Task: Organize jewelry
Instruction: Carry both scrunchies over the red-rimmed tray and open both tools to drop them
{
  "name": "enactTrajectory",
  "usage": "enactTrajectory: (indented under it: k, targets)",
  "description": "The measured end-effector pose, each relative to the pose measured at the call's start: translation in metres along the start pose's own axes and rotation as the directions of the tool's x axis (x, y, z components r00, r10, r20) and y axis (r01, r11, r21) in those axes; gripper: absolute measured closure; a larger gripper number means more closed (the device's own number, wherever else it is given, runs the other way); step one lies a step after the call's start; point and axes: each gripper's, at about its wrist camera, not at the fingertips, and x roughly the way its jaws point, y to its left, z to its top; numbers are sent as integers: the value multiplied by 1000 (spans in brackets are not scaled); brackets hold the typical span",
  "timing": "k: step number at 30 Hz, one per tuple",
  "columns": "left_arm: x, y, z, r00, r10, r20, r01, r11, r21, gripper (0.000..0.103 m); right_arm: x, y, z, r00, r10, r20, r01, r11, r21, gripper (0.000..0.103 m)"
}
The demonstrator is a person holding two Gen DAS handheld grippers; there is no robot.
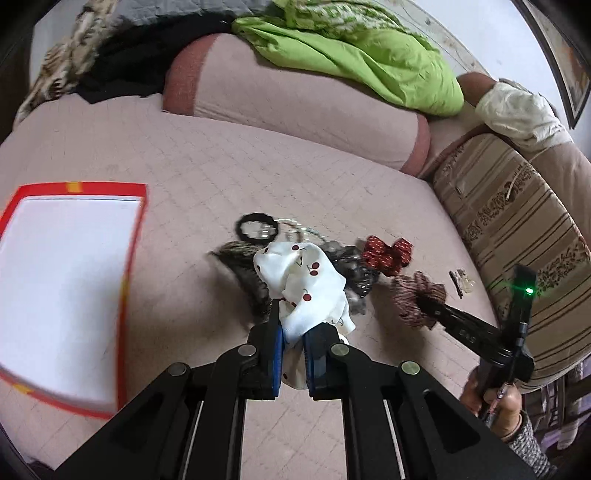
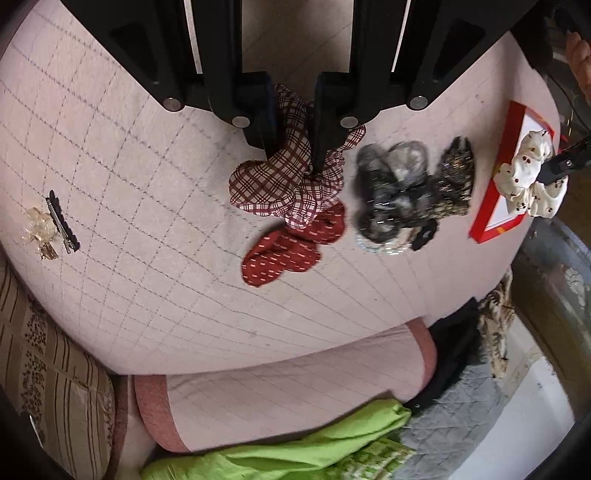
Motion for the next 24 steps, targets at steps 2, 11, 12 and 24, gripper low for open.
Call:
enactTrajectory:
  k: [2, 11, 12, 24]
  targets:
    - [-9, 5, -4, 999, 30, 17, -30, 1000, -4, 94, -8, 7, -3, 1000, 14, 19, -13, 1000, -20, 86]
    - [-52, 54, -4, 980, 179, 91, -176, 984, -40, 94, -30, 58, -9, 994, 85, 73, -76, 990, -120, 86]
    - [-55, 64, -1, 978, 189, 92, -185, 981, -56, 94, -31, 66, -9, 993, 94, 73, -84, 987, -134, 86]
    - [-55, 194, 34, 950, 299, 95, -263, 924, -276, 94, 8, 186, 3, 962, 264, -69, -272, 950, -156, 86]
